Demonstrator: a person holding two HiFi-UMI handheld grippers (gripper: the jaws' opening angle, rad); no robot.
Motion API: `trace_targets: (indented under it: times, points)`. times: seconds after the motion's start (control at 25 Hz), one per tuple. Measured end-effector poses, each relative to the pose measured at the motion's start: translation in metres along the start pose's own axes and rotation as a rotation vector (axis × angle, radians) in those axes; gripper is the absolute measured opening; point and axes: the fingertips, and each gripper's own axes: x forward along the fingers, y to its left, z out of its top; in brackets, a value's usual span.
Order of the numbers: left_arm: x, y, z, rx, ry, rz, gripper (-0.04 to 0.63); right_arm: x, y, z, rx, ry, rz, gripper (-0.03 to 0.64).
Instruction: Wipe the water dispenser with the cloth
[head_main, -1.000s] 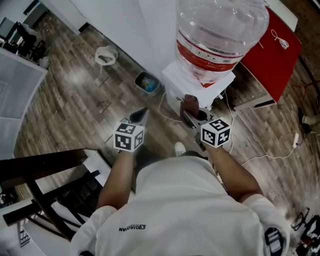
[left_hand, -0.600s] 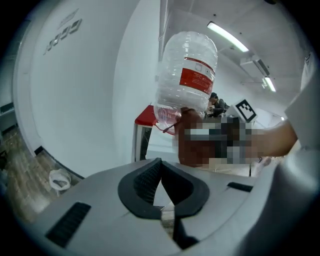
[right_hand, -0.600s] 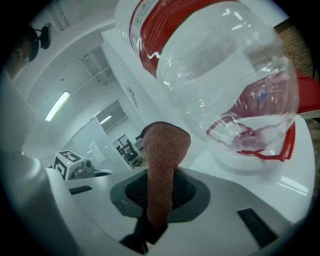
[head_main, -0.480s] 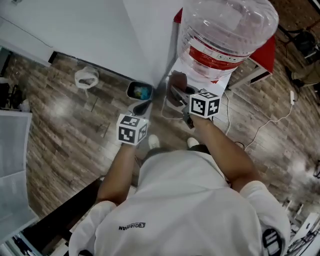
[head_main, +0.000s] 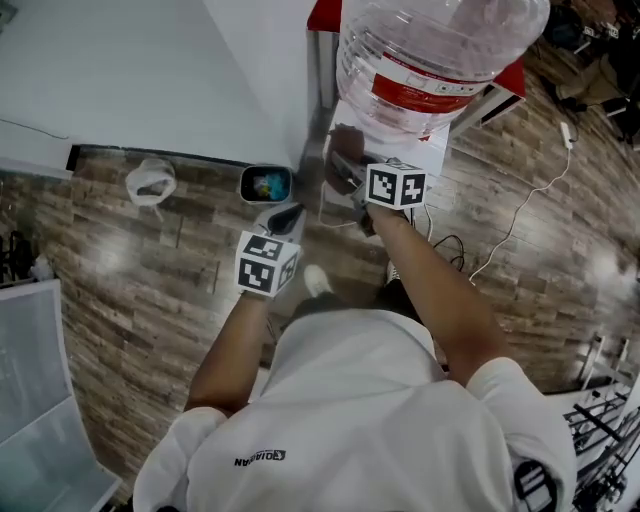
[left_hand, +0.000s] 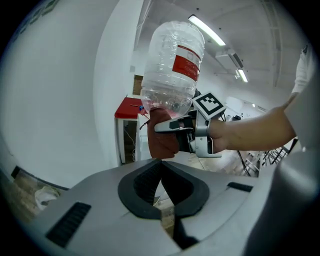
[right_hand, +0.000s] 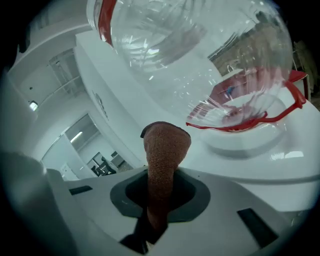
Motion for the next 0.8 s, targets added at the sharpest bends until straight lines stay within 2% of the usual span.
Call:
trace_targets:
  times: [0.16,0.8]
  points:
    - [0.006,-0.005,-0.010,0.013,0.033,-0.040,-0.011,-0.018,-0.018,-0.003,0.022,-0.027,-0.051,0.055]
    - [0.026,-0.024,-0.003,0.074,0.046,-0.135,-0.011,-0.116,-0.092,0.006,0.090,-0.189,-0.243,0.055]
